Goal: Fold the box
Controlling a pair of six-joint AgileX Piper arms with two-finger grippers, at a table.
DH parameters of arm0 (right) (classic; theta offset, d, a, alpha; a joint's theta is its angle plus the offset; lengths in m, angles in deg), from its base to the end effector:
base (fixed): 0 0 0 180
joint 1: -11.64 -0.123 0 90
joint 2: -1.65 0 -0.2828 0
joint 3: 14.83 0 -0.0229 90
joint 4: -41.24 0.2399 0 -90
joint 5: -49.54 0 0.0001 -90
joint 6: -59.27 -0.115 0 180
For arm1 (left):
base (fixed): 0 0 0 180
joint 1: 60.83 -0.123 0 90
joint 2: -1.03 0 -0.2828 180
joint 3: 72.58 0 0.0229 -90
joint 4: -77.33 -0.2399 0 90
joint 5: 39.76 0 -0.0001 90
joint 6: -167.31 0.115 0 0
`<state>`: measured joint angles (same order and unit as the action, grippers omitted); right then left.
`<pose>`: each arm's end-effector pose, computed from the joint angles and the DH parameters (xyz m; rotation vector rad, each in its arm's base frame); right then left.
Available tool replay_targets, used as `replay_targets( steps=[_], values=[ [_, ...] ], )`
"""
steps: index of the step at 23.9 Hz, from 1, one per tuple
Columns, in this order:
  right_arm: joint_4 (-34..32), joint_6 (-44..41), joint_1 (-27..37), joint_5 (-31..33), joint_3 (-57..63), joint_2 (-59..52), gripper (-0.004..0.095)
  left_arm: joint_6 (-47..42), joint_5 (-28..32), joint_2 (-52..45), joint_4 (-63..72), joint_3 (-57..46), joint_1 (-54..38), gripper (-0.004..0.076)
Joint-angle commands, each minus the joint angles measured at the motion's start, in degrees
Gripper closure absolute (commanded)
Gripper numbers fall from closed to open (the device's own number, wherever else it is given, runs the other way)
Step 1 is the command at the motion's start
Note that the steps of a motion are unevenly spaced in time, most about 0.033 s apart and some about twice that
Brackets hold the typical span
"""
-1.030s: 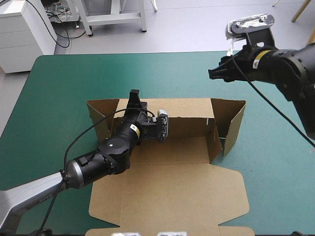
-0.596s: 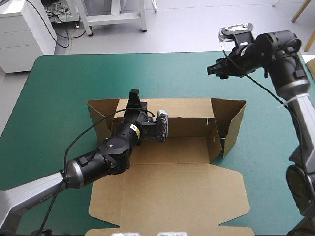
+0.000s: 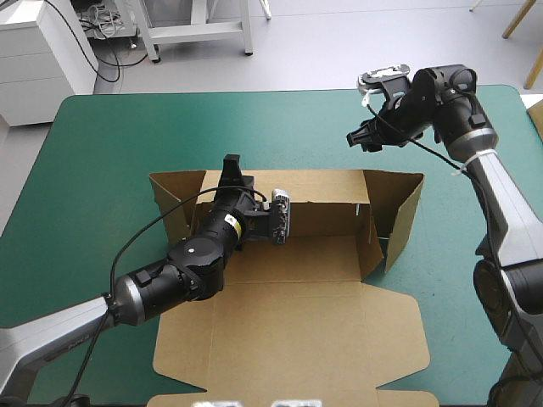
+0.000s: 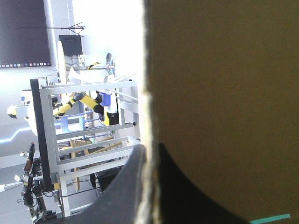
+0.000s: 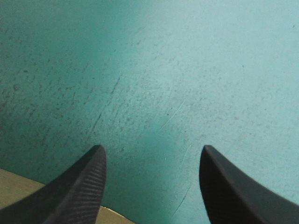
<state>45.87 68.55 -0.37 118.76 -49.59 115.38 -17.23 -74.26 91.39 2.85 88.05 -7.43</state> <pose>0.3947 0.0928 0.3528 -0.4686 2.5432 0.1258 0.2404 -0.2183 0.2980 1.6091 1.3302 0.7455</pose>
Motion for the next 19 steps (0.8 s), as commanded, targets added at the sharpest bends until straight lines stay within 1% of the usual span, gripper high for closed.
replay_targets(
  steps=[1, 14, 19],
  values=[
    [0.22, 0.57, 0.38, -2.09, 2.02, -4.98, 0.0357, -0.52, 0.74, -1.45, 0.15, 0.89, 0.32, 0.0731],
    [0.81, 0.95, 0.38, -2.19, 14.02, -14.03, 0.0357, -0.52, 0.74, -1.45, 0.15, 0.89, 0.32, 0.0731],
    [2.3, 0.95, 0.38, -2.19, 17.43, -16.15, 0.0357, -0.52, 0.74, -1.45, 0.27, 0.89, 0.32, 0.0731]
  ],
)
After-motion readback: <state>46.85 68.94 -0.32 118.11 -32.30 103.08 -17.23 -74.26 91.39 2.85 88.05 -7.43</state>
